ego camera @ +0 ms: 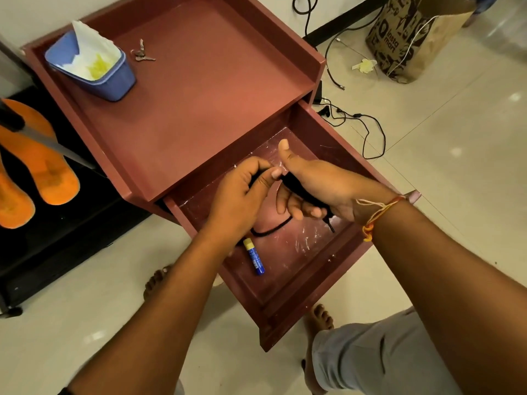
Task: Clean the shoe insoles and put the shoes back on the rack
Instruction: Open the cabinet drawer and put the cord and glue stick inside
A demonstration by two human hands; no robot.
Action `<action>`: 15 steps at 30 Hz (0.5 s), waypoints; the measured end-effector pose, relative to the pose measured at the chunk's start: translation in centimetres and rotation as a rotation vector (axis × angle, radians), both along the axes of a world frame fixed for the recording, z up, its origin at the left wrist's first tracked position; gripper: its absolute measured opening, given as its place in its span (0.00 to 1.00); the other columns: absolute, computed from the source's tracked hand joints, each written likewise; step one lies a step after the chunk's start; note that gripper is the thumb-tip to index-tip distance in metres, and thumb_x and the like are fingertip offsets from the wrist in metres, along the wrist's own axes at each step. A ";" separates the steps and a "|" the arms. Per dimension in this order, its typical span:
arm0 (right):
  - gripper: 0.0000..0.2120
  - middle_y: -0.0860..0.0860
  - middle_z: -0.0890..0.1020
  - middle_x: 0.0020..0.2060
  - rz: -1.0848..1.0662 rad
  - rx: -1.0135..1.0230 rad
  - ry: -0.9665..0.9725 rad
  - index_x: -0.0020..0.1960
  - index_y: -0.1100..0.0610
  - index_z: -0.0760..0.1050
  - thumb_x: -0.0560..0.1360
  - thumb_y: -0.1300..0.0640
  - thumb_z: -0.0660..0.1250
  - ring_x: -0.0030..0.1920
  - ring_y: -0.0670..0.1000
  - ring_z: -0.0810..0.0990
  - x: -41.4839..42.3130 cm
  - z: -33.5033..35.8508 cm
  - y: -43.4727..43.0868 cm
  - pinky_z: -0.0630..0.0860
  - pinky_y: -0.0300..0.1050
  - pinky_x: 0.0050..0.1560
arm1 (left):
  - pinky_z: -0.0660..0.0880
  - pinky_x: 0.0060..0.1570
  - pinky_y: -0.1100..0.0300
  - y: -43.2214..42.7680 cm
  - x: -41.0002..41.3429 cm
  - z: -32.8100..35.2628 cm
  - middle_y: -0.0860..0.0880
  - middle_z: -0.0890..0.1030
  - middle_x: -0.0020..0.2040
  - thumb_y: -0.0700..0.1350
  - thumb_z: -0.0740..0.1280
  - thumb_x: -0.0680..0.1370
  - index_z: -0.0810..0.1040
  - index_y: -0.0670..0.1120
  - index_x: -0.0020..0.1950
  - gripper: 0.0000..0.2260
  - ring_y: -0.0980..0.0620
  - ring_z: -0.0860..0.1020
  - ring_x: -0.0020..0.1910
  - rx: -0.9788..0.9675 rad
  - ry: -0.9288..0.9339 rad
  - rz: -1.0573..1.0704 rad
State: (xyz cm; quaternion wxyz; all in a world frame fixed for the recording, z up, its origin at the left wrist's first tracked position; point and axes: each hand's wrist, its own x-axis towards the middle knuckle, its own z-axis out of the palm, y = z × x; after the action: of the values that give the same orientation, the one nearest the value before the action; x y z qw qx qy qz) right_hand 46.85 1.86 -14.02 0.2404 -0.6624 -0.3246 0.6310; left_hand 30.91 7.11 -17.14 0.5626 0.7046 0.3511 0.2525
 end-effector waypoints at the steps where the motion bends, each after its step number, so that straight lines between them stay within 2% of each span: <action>1: 0.45 0.55 0.76 0.23 0.044 -0.048 0.124 0.36 0.63 0.80 0.75 0.25 0.43 0.17 0.46 0.64 0.1 0.1 -0.1 0.59 0.38 0.24 | 0.68 0.35 0.69 0.0 0.0 -0.3 0.61 0.75 0.33 0.46 0.65 0.83 0.78 0.50 0.46 0.07 0.63 0.71 0.32 -0.021 -0.006 0.034; 2: 0.45 0.55 0.74 0.22 0.058 -0.087 0.297 0.35 0.63 0.79 0.74 0.25 0.44 0.16 0.45 0.63 0.4 0.2 -0.1 0.57 0.35 0.23 | 0.67 0.34 0.67 0.0 0.0 -0.6 0.59 0.74 0.32 0.47 0.64 0.83 0.78 0.49 0.47 0.07 0.62 0.70 0.31 -0.049 -0.016 0.068; 4: 0.41 0.53 0.74 0.20 -0.008 -0.096 0.806 0.35 0.62 0.78 0.76 0.27 0.47 0.15 0.43 0.67 1.0 0.5 0.0 0.55 0.33 0.22 | 0.66 0.33 0.62 0.1 0.1 -1.2 0.58 0.72 0.32 0.49 0.63 0.84 0.78 0.50 0.47 0.09 0.60 0.68 0.30 -0.115 -0.029 0.115; 6: 0.37 0.51 0.78 0.23 -0.124 0.023 1.270 0.41 0.62 0.78 0.78 0.30 0.49 0.19 0.43 0.73 1.7 0.4 0.1 0.58 0.33 0.21 | 0.66 0.33 0.57 0.1 0.2 -1.9 0.57 0.71 0.31 0.50 0.62 0.85 0.78 0.54 0.46 0.10 0.57 0.67 0.29 -0.146 0.002 0.077; 7: 0.35 0.50 0.80 0.27 -0.209 0.108 1.377 0.44 0.61 0.78 0.79 0.31 0.49 0.22 0.43 0.76 2.0 0.2 0.2 0.61 0.33 0.23 | 0.65 0.34 0.56 0.1 0.2 -2.2 0.57 0.70 0.31 0.51 0.62 0.84 0.79 0.56 0.46 0.09 0.54 0.67 0.30 -0.144 0.046 0.021; 9: 0.30 0.49 0.83 0.36 -0.442 0.291 1.385 0.53 0.59 0.77 0.82 0.35 0.50 0.31 0.44 0.80 2.2 -0.3 0.5 0.66 0.33 0.31 | 0.68 0.35 0.53 -0.2 0.3 -2.5 0.56 0.73 0.32 0.51 0.63 0.84 0.80 0.56 0.49 0.07 0.51 0.70 0.31 -0.107 0.183 -0.130; 12: 0.25 0.51 0.84 0.49 -0.805 0.461 1.135 0.63 0.58 0.75 0.83 0.41 0.50 0.44 0.48 0.82 2.4 -0.8 0.8 0.71 0.39 0.41 | 0.75 0.38 0.54 -0.9 0.3 -2.4 0.56 0.76 0.35 0.51 0.64 0.83 0.80 0.53 0.56 0.07 0.53 0.77 0.34 -0.059 0.320 -0.322; 13: 0.25 0.51 0.83 0.51 -0.886 0.474 1.044 0.66 0.58 0.75 0.83 0.42 0.50 0.46 0.49 0.82 2.5 -0.9 0.9 0.73 0.41 0.42 | 0.76 0.38 0.55 -1.1 0.2 -2.3 0.55 0.77 0.35 0.52 0.64 0.83 0.80 0.52 0.56 0.07 0.54 0.76 0.34 -0.065 0.324 -0.355; 15: 0.25 0.52 0.83 0.52 -0.956 0.496 0.851 0.69 0.58 0.74 0.84 0.44 0.51 0.47 0.49 0.82 2.6 -0.9 1.0 0.74 0.43 0.43 | 0.80 0.40 0.49 -1.3 0.1 -2.1 0.50 0.78 0.36 0.55 0.65 0.82 0.80 0.53 0.52 0.08 0.48 0.77 0.35 -0.071 0.307 -0.386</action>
State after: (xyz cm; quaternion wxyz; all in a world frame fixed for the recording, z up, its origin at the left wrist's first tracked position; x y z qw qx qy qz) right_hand 49.45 2.87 -14.90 0.7437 -0.3526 -0.0090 0.5679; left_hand 31.02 5.84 -19.22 0.5648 0.7685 0.3001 0.0182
